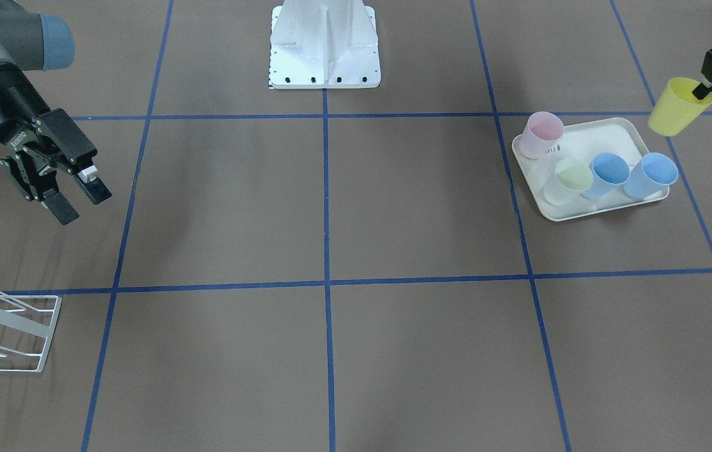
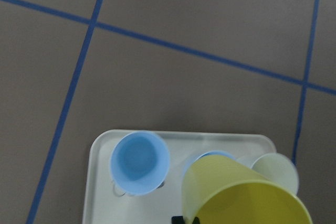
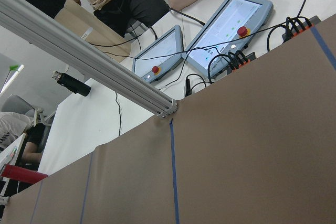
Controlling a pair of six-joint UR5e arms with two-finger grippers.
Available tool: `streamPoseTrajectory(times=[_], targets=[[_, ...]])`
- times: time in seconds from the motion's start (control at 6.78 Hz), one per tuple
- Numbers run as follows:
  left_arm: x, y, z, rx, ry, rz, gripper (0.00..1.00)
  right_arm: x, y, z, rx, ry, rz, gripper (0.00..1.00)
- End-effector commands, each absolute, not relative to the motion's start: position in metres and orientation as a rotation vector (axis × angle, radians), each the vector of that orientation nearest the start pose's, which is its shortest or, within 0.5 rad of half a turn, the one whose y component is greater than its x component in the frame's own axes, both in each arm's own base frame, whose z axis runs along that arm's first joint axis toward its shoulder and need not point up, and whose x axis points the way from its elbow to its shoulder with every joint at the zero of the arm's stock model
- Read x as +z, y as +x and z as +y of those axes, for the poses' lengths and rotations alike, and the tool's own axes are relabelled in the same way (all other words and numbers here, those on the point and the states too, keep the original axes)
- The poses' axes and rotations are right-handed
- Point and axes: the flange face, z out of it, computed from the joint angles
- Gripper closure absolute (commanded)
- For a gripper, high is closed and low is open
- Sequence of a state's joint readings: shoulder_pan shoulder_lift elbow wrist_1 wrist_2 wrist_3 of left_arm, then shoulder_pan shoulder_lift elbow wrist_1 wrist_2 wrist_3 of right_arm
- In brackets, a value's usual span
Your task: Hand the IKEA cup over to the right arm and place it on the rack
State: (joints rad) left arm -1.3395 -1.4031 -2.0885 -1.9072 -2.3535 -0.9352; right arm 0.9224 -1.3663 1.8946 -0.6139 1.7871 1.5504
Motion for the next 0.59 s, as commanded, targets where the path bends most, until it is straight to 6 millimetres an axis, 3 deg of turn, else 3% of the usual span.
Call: streamPoseTrajectory(times=[0.0,0.15,0.44], targets=[[0.350,0.061,-0.492,-0.581,0.099,1.113,1.00,0.270,-0.246,-0.488,0.607,0.457,-1.490,0.00],[0.325,0.085,-0.496,-0.637,0.081,1.178,1.00,0.245,-0.260,-0.485,0.655,0.376,-1.567,0.00],[0.272,0.152,-0.488,-0.819,0.051,1.388,1.00,0.206,-0.296,-0.466,0.672,0.238,-1.698,0.00]])
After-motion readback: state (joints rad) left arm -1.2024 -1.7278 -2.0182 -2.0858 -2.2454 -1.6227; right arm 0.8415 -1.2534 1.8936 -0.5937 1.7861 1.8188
